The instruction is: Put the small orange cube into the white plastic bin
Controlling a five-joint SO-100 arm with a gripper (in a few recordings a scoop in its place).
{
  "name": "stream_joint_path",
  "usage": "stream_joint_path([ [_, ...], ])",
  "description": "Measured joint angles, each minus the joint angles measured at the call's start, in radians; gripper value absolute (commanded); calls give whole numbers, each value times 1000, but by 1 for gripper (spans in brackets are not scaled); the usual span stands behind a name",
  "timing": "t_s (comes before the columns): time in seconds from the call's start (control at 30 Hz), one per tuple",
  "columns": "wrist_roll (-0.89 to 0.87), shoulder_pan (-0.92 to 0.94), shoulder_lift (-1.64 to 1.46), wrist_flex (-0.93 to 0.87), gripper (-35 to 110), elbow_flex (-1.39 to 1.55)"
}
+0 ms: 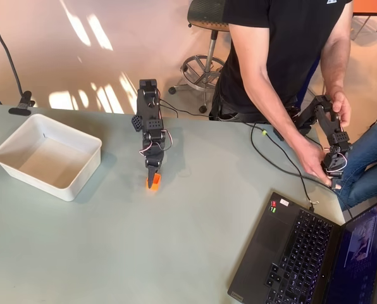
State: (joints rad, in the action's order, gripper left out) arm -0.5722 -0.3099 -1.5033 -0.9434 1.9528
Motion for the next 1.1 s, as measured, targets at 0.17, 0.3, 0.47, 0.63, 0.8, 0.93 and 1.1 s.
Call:
stream_joint_path([
  [0.17,-6,0,51,0,64,-2],
  [0.3,-6,0,61,0,64,-2],
  [0.47,-6,0,61,-3,58,-2],
  [0.63,-6,2,61,5,45,-2],
  [0.8,-6,5,61,-8,38,-2],
  [0.93,-6,5,61,-9,36,-2],
  [1.1,-6,5,61,-9,36,-2],
])
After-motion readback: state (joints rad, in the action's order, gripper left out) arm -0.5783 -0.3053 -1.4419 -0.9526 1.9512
